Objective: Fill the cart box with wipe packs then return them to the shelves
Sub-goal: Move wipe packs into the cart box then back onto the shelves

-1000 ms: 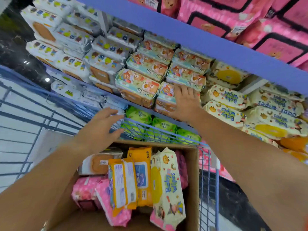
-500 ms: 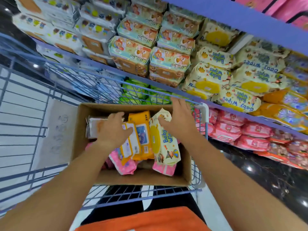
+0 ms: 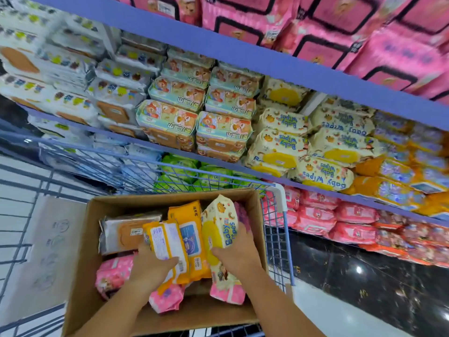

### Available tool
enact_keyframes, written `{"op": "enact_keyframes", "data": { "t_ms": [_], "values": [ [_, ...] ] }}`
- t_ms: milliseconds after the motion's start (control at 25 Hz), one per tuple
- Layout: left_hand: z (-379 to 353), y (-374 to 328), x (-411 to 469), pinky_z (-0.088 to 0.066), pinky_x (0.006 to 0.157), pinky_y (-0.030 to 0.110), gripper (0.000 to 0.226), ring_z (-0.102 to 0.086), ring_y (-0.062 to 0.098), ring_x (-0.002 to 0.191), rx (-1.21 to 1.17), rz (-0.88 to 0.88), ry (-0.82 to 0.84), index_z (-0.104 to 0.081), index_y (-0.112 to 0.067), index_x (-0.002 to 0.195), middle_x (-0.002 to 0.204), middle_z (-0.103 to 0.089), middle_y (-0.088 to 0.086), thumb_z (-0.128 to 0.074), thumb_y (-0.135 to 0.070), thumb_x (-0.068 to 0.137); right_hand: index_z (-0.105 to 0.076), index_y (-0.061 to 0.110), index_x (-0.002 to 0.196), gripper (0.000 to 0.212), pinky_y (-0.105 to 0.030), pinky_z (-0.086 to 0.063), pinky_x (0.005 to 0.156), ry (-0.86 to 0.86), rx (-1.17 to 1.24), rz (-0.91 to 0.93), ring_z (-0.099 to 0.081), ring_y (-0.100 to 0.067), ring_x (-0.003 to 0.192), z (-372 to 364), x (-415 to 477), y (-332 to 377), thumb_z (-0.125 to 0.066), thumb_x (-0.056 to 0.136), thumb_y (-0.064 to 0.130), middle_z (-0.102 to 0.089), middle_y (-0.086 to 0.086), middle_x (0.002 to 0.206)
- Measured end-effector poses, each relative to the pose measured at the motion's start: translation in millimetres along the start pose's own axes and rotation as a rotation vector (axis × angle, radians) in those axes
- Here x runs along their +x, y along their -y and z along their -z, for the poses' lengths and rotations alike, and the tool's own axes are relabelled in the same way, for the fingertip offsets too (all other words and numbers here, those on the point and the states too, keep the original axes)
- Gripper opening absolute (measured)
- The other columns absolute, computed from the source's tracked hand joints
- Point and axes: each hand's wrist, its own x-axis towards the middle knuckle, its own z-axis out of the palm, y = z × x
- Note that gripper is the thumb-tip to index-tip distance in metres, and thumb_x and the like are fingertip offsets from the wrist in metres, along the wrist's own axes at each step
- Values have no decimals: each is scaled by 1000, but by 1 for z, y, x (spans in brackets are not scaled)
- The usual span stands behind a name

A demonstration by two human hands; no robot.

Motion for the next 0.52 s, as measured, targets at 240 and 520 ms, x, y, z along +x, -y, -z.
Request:
{"op": "enact_keyframes", "data": {
  "t_ms": [240, 520],
  "values": [
    [14, -67, -57, -54, 93, 45, 106, -44, 37, 137, 239, -177, -142, -35, -11, 152, 152, -41, 17, -85, -53, 69, -55, 31, 120, 70, -40, -60, 84, 38, 209, 186, -69, -7, 91, 49, -42, 26, -87, 59, 41, -69, 12, 104],
    [14, -156, -176, -57, 86, 39, 85, -74, 17, 107, -257, -227, 560, -39, -51, 144, 124, -73, -11, -78, -58, 69, -57, 15, 133, 54, -51, -60, 87, 289, 1060, 195, -71, -37, 104, 99, -105, 41, -77, 84, 13, -72, -16, 121]
  ]
}}
